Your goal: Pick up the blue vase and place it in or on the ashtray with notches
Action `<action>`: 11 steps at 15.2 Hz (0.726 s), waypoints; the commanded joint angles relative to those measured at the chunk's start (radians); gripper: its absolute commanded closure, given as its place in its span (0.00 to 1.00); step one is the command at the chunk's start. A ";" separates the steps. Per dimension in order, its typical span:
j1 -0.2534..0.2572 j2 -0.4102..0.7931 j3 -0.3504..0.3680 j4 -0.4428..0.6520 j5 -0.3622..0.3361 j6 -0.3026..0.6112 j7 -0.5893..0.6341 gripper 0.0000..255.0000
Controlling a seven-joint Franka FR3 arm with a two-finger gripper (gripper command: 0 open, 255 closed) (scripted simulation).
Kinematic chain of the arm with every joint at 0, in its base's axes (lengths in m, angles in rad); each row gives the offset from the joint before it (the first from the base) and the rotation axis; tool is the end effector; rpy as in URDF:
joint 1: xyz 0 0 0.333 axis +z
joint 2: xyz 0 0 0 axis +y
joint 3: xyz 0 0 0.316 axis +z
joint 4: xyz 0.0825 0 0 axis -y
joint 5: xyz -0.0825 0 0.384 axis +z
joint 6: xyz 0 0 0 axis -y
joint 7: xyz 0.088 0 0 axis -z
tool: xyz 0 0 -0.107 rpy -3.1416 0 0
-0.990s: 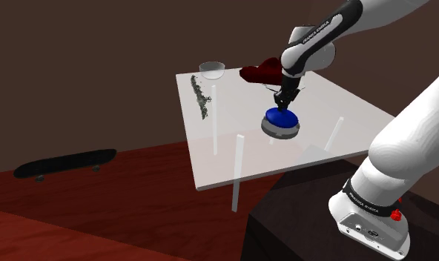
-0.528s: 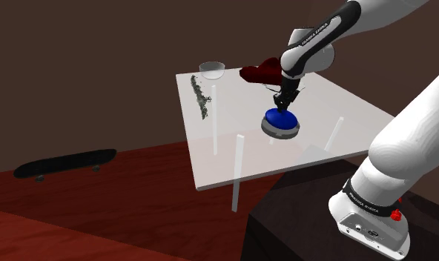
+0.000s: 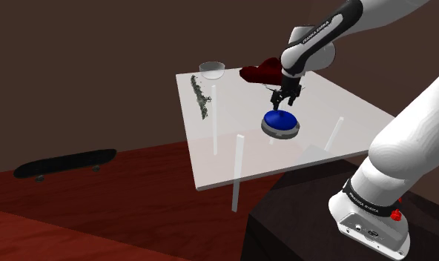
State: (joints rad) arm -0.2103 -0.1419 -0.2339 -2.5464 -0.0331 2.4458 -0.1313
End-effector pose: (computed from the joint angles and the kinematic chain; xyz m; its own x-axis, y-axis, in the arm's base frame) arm 0.4055 -0.1916 0.3236 0.9585 -0.2822 0.0391 -0.2822 -0.9593 -0.0055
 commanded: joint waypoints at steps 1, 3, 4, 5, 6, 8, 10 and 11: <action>-0.003 -0.045 0.003 0.014 -0.012 -0.059 0.010 0.00; -0.005 -0.090 0.008 0.038 -0.022 -0.127 0.017 0.00; -0.006 -0.090 0.008 0.038 -0.022 -0.127 0.017 0.00; -0.006 -0.090 0.008 0.038 -0.022 -0.127 0.017 0.00; -0.006 -0.090 0.008 0.038 -0.022 -0.127 0.017 0.00; -0.006 -0.090 0.008 0.038 -0.022 -0.127 0.017 0.00; -0.006 -0.090 0.008 0.038 -0.022 -0.127 0.017 0.00; -0.006 -0.090 0.008 0.038 -0.022 -0.127 0.017 0.00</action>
